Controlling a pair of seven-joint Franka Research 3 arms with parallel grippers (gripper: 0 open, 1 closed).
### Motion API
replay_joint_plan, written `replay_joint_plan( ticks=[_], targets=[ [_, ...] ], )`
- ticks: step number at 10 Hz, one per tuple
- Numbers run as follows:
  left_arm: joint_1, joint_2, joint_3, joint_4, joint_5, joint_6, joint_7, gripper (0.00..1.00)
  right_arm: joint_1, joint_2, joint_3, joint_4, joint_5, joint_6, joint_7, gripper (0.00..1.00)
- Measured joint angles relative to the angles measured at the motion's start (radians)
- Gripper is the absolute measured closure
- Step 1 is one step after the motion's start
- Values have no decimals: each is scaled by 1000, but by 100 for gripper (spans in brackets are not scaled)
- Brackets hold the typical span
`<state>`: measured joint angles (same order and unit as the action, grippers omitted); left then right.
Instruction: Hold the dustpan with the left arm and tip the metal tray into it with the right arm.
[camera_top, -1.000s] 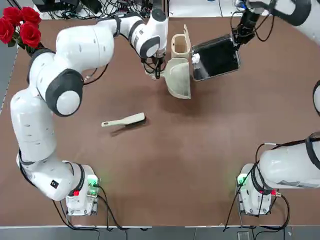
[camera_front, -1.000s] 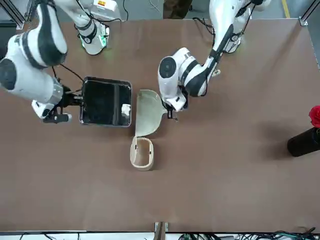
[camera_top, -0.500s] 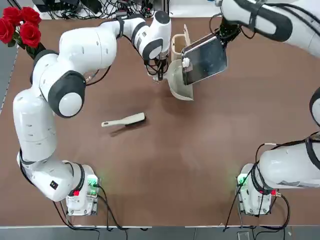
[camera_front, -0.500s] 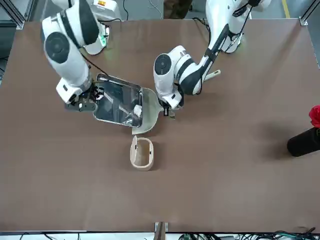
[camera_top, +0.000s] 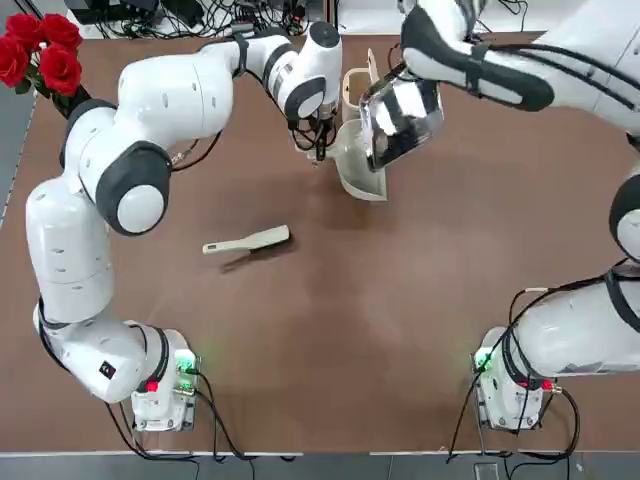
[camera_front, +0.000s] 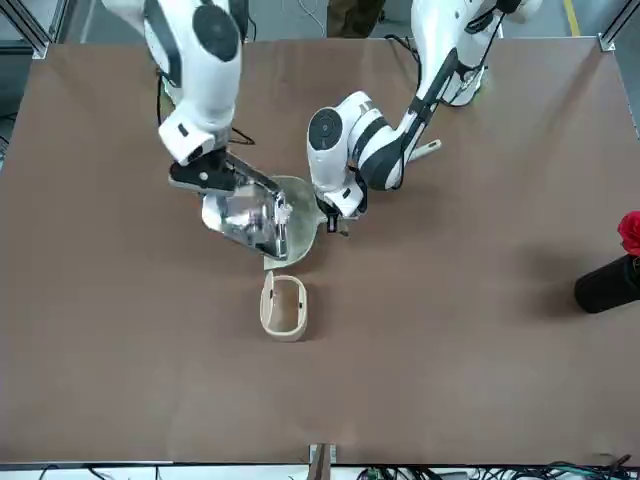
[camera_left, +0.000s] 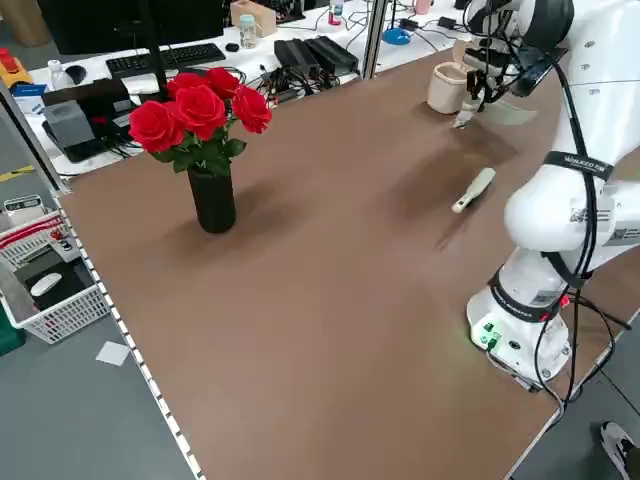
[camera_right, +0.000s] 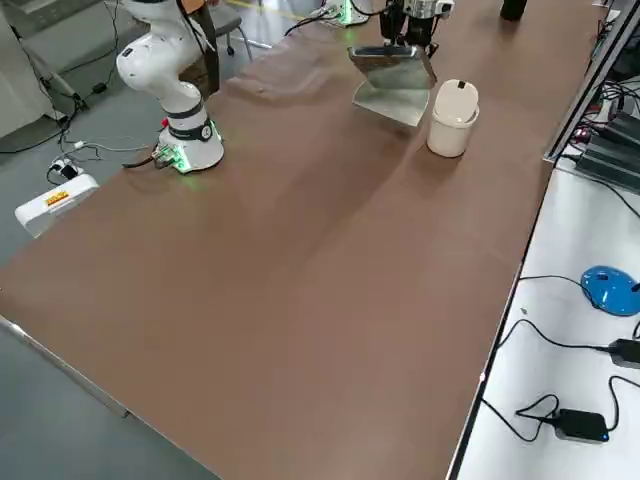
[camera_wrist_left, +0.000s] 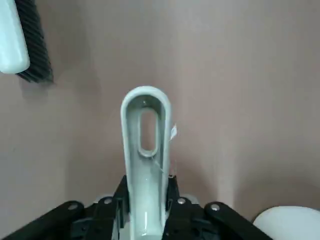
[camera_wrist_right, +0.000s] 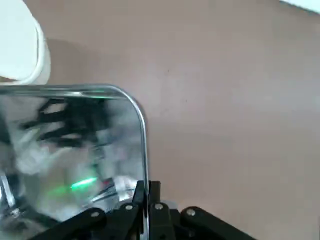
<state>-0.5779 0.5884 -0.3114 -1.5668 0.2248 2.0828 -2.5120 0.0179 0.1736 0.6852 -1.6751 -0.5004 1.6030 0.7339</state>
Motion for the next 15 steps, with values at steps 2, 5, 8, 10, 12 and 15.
replay_joint_plan(
  ticks=[2, 5, 8, 10, 12, 15],
  targets=[
    [0, 1, 0, 1, 0, 0, 0, 67, 37, 50, 0, 61, -40, -26, 11, 95],
    [0, 1, 0, 4, 0, 0, 0, 67, 117, 76, 2, 104, -165, -67, 49, 95],
    [2, 1, 1, 8, 0, -40, 0, 67, 129, 77, -1, 118, -191, -88, 48, 95],
    [9, 0, 3, 8, 0, -57, 2, 67, 80, 77, 0, 123, -179, -89, -26, 95],
    [28, -11, 4, 9, 0, -82, 22, 67, -2, 71, 0, 139, -72, -88, -117, 95],
    [84, -55, 3, 3, 0, -150, 102, 67, -81, 32, -119, 164, 176, -89, -274, 95]
  ],
)
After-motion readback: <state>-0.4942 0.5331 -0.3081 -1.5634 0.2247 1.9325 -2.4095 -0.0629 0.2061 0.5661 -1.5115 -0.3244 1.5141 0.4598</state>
